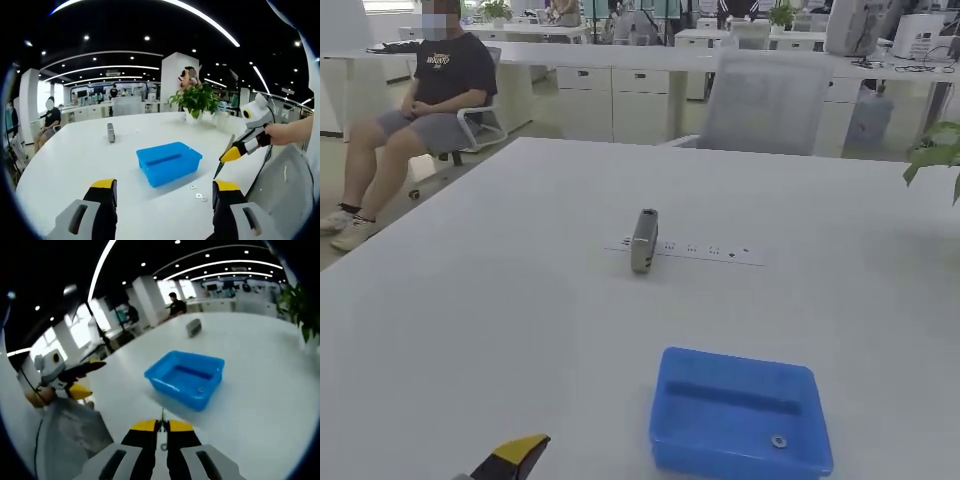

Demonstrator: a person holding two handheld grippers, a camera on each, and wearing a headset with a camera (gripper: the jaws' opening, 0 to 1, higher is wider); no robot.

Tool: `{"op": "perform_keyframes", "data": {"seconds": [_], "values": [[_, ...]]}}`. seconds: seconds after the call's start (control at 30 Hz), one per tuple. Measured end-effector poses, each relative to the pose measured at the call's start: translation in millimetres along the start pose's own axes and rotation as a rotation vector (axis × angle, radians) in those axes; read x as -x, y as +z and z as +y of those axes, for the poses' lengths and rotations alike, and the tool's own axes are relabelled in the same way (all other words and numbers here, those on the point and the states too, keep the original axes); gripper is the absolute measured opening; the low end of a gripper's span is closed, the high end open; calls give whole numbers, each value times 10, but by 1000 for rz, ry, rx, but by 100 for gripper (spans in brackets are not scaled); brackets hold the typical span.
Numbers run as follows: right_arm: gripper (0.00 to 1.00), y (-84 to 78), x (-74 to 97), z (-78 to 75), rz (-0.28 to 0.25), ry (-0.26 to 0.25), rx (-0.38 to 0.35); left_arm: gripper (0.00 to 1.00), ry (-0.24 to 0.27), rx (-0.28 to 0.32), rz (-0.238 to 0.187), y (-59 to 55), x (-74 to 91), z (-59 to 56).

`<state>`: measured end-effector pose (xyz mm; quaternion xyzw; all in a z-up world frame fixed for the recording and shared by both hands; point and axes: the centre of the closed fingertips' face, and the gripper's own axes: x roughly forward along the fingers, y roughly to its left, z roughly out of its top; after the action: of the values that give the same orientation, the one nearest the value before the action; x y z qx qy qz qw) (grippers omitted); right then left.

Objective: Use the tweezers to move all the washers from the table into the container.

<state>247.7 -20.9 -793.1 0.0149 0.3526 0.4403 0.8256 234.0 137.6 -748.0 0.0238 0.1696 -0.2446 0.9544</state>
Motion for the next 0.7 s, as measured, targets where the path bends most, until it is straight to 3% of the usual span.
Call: {"op": "perform_keyframes", "data": {"seconds": [0.27, 0.7], "values": [[3, -186, 4, 10, 54, -2, 0, 78, 1, -5, 8, -15, -2, 1], [3, -239, -15, 52, 143, -31, 148, 78, 7, -7, 20, -40, -2, 15]]}}
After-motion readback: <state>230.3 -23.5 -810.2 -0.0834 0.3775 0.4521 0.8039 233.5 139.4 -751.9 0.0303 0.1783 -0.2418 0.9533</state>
